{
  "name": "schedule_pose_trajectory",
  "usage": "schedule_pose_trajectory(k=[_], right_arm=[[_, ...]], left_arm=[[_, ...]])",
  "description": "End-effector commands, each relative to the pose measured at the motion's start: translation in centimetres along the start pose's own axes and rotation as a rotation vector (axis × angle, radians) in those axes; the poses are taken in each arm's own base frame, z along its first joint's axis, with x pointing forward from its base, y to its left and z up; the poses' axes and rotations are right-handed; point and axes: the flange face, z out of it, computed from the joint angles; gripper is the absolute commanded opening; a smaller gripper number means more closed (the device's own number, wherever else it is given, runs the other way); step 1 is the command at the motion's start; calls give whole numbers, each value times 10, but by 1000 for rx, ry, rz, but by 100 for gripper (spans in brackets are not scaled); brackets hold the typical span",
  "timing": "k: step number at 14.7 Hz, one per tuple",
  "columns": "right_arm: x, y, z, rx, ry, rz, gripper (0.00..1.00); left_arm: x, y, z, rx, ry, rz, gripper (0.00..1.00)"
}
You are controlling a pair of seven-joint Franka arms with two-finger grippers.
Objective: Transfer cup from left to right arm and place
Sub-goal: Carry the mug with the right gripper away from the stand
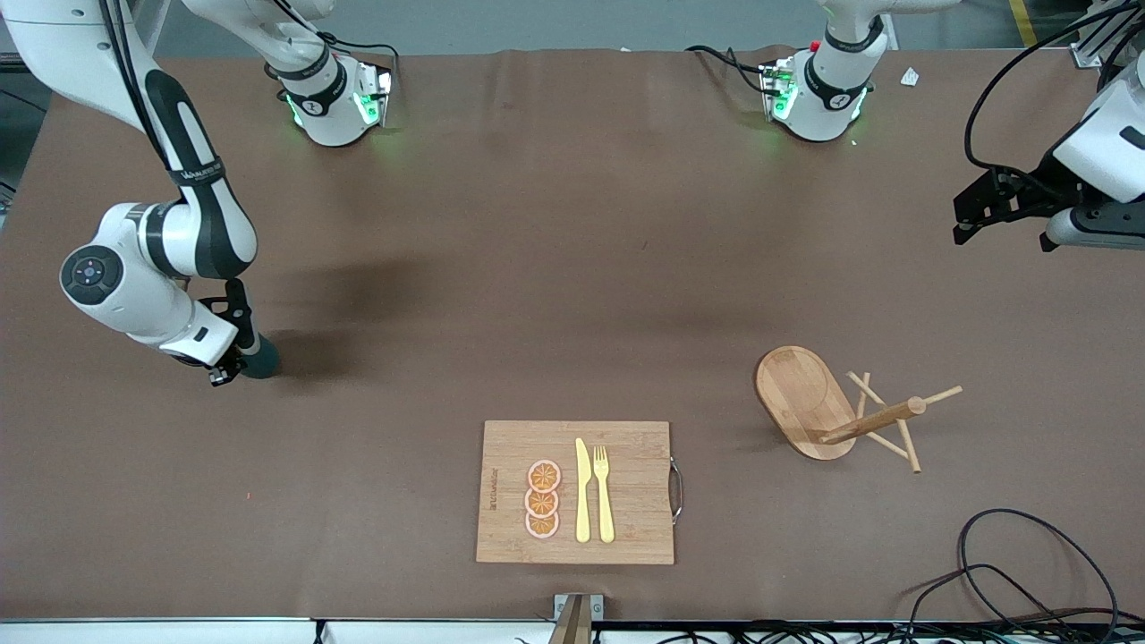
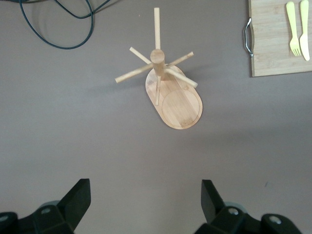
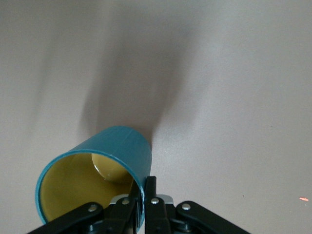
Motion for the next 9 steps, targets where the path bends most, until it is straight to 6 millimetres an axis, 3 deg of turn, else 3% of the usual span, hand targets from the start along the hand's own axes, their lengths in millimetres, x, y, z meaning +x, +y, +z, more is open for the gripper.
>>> schedule_pose_trajectory(k=[1, 6, 7, 8, 9], right_arm=[[1, -5, 1, 0, -20, -36, 0], [5, -9, 10, -24, -31, -47, 1], [4, -10, 10, -34, -35, -46, 7], [4, -10, 11, -34, -35, -45, 73], [3, -11, 10, -33, -35, -42, 99]], left_arm=[[16, -3, -13, -15, 30, -15, 100], [16, -20, -12, -18, 28, -48, 100], [15, -21, -13, -18, 30, -50, 100], [15, -23, -13, -19, 27, -54, 100], [13, -23, -11, -23, 6, -54, 100]])
